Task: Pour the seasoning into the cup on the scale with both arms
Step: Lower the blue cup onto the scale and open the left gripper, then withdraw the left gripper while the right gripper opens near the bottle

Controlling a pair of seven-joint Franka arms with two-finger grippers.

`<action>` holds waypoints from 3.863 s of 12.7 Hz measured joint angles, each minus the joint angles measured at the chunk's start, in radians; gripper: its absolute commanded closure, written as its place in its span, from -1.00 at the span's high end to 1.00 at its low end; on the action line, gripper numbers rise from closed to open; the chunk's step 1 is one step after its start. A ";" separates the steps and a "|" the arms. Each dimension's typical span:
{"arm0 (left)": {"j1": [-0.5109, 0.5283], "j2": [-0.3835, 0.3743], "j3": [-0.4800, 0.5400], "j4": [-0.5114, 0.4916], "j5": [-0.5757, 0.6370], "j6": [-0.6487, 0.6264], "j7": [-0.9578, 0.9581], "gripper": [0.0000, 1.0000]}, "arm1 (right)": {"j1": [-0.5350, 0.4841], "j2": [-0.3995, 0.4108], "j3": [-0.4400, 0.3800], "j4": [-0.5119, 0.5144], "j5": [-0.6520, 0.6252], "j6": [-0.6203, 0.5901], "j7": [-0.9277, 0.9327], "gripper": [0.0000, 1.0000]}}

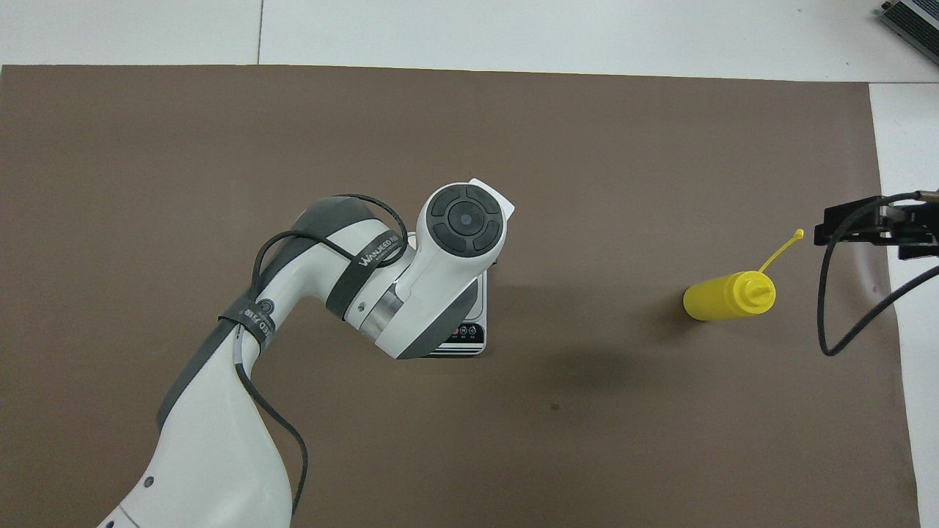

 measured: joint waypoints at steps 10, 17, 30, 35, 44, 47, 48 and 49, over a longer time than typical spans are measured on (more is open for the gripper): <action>-0.013 0.038 -0.010 0.127 0.000 -0.105 0.000 -0.25 | -0.030 -0.036 -0.001 -0.066 0.000 0.018 -0.023 1.00; -0.008 0.049 -0.008 0.244 0.000 -0.246 0.000 -0.22 | -0.030 -0.110 -0.001 -0.266 0.006 0.249 -0.181 1.00; 0.221 -0.179 -0.004 0.373 -0.042 -0.624 0.337 -0.19 | -0.142 -0.221 -0.008 -0.579 0.282 0.549 -0.663 1.00; 0.418 -0.251 0.003 0.373 -0.046 -0.718 0.625 -0.11 | -0.179 -0.257 -0.009 -0.632 0.376 0.566 -0.917 1.00; 0.547 -0.380 0.006 0.185 -0.046 -0.657 0.800 0.04 | -0.284 -0.266 -0.011 -0.741 0.691 0.586 -1.503 1.00; 0.551 -0.453 0.005 0.012 -0.046 -0.530 0.800 0.13 | -0.319 -0.261 -0.012 -0.779 0.798 0.583 -1.693 1.00; 0.554 -0.473 0.006 -0.029 -0.046 -0.498 0.800 0.18 | -0.331 -0.254 -0.012 -0.785 0.828 0.576 -1.745 1.00; 0.556 -0.488 0.007 -0.061 -0.046 -0.470 0.800 0.20 | -0.346 -0.242 -0.013 -0.790 0.864 0.562 -1.805 1.00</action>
